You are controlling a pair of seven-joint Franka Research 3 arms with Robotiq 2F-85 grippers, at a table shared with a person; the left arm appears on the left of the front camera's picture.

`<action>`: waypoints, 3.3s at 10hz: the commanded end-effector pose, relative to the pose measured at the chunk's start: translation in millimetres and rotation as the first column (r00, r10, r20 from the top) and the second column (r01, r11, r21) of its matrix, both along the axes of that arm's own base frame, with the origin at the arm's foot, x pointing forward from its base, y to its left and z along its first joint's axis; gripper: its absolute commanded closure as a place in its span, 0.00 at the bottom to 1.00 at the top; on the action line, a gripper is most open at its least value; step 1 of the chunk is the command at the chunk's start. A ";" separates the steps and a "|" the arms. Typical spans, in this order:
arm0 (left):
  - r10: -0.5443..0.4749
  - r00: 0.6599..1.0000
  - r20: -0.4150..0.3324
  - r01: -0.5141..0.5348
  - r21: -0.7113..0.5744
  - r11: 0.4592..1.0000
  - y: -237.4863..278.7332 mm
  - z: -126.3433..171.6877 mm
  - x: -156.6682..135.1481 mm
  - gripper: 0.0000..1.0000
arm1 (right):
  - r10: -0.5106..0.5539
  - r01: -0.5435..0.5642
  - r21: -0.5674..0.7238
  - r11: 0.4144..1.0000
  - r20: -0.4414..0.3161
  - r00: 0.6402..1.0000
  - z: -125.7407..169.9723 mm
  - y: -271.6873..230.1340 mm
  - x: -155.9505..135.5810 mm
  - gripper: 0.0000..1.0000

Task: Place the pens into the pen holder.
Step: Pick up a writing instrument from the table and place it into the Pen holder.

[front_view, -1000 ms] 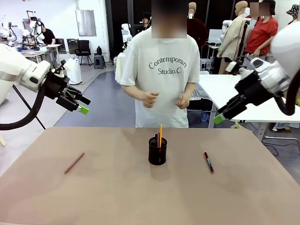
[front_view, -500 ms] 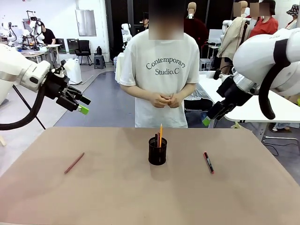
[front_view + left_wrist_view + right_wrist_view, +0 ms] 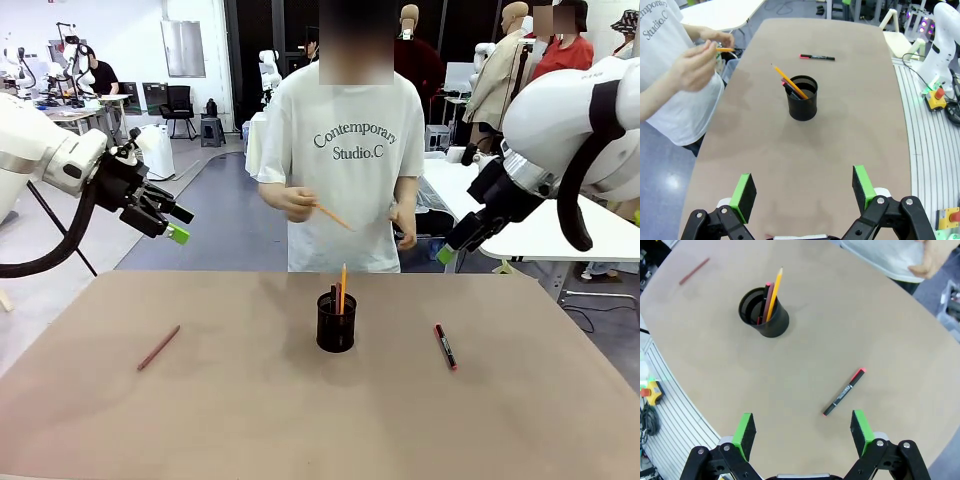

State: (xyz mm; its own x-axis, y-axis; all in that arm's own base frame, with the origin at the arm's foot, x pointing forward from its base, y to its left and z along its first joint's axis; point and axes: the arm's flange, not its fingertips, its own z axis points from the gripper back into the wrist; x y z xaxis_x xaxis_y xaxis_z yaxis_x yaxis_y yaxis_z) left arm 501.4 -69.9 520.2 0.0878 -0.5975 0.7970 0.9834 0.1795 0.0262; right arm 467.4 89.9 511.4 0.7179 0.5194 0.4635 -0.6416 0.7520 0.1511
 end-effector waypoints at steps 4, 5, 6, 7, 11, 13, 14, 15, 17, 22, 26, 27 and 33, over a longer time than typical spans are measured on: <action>-0.007 1.000 -0.002 0.007 0.011 1.000 0.9 0.5 -0.9 0.00 | -0.002 0.002 -0.001 1.000 -0.004 1.000 -0.6 1.0 0.4 0.00; -0.007 1.000 -0.002 0.007 0.011 1.000 0.9 0.5 -0.9 0.00 | -0.002 0.002 -0.001 1.000 -0.004 1.000 -0.6 1.0 0.4 0.00; -0.007 1.000 -0.002 0.007 0.011 1.000 0.9 0.5 -0.9 0.00 | -0.002 0.002 -0.001 1.000 -0.004 1.000 -0.6 1.0 0.4 0.00; -0.007 1.000 -0.002 0.007 0.011 1.000 0.9 0.5 -0.9 0.00 | -0.002 0.002 -0.001 1.000 -0.004 1.000 -0.6 1.0 0.4 0.00; -0.007 1.000 -0.002 0.007 0.011 1.000 0.9 0.5 -0.9 0.00 | -0.002 0.002 -0.001 1.000 -0.004 1.000 -0.6 1.0 0.4 0.00; -0.007 1.000 -0.002 0.007 0.011 1.000 0.9 0.5 -0.9 0.00 | -0.002 0.002 -0.001 1.000 -0.004 1.000 -0.6 1.0 0.4 0.00; -0.007 1.000 -0.002 0.007 0.011 1.000 0.9 0.5 -0.9 0.00 | 0.001 -0.001 -0.001 1.000 -0.003 1.000 -1.6 0.5 0.3 0.00; -0.007 1.000 -0.002 0.007 0.011 1.000 0.9 0.5 -0.9 0.00 | -0.121 0.120 -0.020 0.993 -0.068 0.990 -12.6 -0.6 19.1 0.00; -0.007 1.000 -0.002 0.007 0.011 1.000 0.9 0.5 -0.9 0.00 | -0.239 0.231 -0.067 0.971 -0.153 0.959 -36.3 7.8 43.1 0.00; -0.007 1.000 -0.002 0.007 0.011 1.000 0.9 0.5 -0.9 0.00 | -0.526 0.455 -0.291 0.842 -0.246 0.814 -92.2 34.2 88.3 0.00; -0.007 1.000 -0.002 0.007 0.011 1.000 0.9 0.5 -0.9 0.00 | -0.581 0.497 -0.319 0.807 -0.277 0.765 -131.5 23.7 102.8 0.00; -0.007 1.000 -0.002 0.007 0.011 1.000 0.9 0.5 -0.9 0.00 | -0.566 0.492 -0.299 0.817 -0.262 0.781 -121.6 23.6 93.1 0.00; -0.007 1.000 -0.002 0.007 0.011 1.000 0.9 0.5 -0.9 0.00 | -0.567 0.470 -0.344 0.813 -0.284 0.773 -144.0 15.0 117.3 0.00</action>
State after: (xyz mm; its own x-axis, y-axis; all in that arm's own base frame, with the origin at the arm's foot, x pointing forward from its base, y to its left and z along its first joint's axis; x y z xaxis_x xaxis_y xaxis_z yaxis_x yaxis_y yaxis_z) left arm 501.5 -69.9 520.1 0.0879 -0.5976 0.7970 0.9834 0.1794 0.0261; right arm 567.7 109.8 371.0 0.9964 0.0668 0.0531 -0.0710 0.9941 0.0814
